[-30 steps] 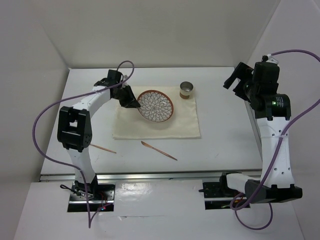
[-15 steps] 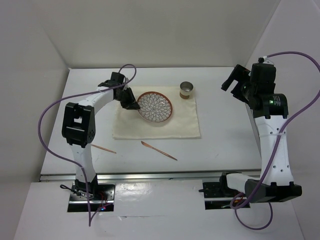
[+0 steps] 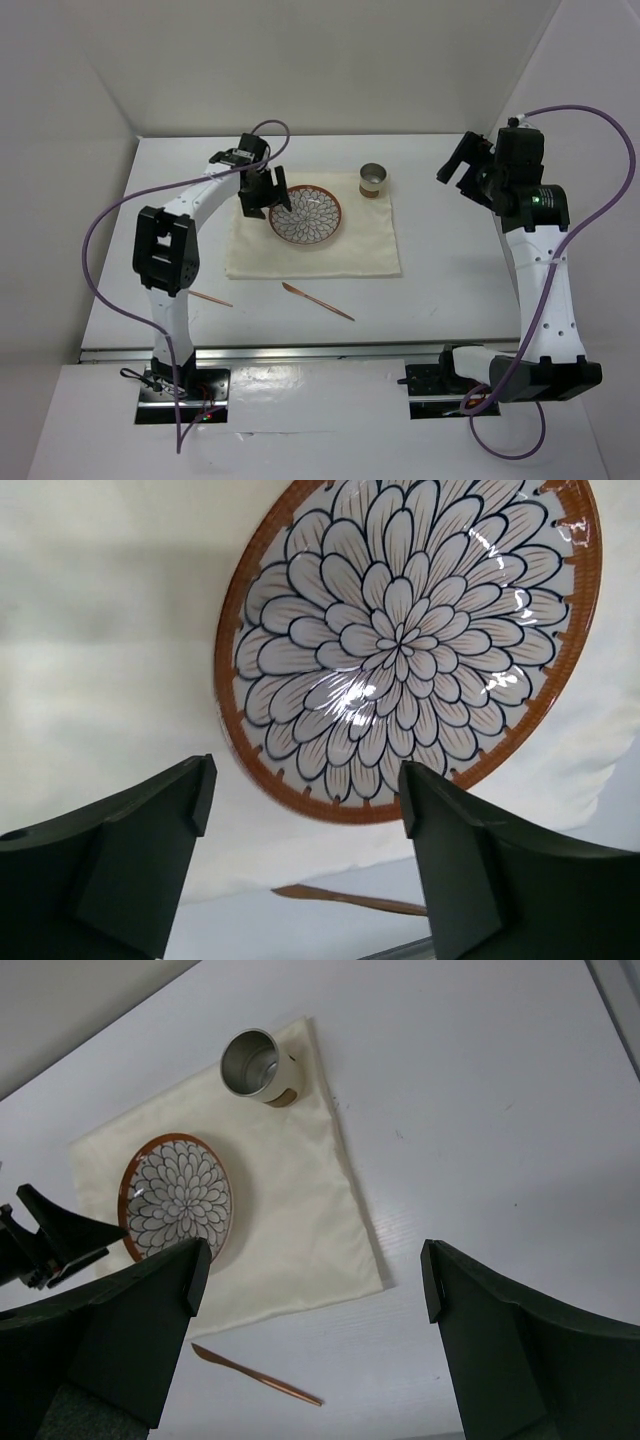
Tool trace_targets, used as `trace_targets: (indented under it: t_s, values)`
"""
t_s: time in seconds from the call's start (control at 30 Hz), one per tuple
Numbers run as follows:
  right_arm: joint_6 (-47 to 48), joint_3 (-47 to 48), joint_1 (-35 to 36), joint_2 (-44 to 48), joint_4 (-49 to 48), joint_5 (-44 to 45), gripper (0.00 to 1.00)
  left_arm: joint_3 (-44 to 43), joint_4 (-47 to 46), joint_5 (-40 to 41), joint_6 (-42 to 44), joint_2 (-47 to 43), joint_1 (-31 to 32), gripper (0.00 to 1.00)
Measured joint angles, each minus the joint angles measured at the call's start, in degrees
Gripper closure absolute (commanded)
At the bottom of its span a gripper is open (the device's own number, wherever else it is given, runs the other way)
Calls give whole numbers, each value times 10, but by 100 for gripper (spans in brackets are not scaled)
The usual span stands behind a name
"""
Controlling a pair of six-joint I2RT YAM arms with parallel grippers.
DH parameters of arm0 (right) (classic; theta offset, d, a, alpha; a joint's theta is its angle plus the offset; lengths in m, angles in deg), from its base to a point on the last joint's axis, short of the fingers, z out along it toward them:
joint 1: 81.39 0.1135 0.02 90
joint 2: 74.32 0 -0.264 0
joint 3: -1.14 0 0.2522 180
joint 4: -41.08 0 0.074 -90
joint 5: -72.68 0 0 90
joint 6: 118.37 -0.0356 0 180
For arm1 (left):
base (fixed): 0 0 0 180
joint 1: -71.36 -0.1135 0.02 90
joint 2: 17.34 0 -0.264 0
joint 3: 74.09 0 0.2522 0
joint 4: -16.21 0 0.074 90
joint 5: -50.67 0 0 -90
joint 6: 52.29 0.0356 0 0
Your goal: Set the dinner table for one person
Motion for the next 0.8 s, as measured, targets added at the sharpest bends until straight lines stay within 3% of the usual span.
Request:
trace_targets:
  t_s: [0.13, 0.3, 0.43, 0.6, 0.8]
  values:
    - [0, 0, 0, -1, -4, -9, 0, -2, 40, 67, -5, -63, 7, 18]
    - [2, -12, 0, 0, -15, -18, 0, 51, 78, 157, -52, -219, -33, 19]
    - [2, -44, 0, 2, -27, -35, 0, 174, 91, 188, -103, -313, -111, 20]
    - [2, -72, 0, 3, -35, -54, 0, 371, 111, 175, -154, -332, -167, 22]
    - [2, -85, 0, 11, -48, -67, 0, 468, 111, 146, -185, -348, -213, 27]
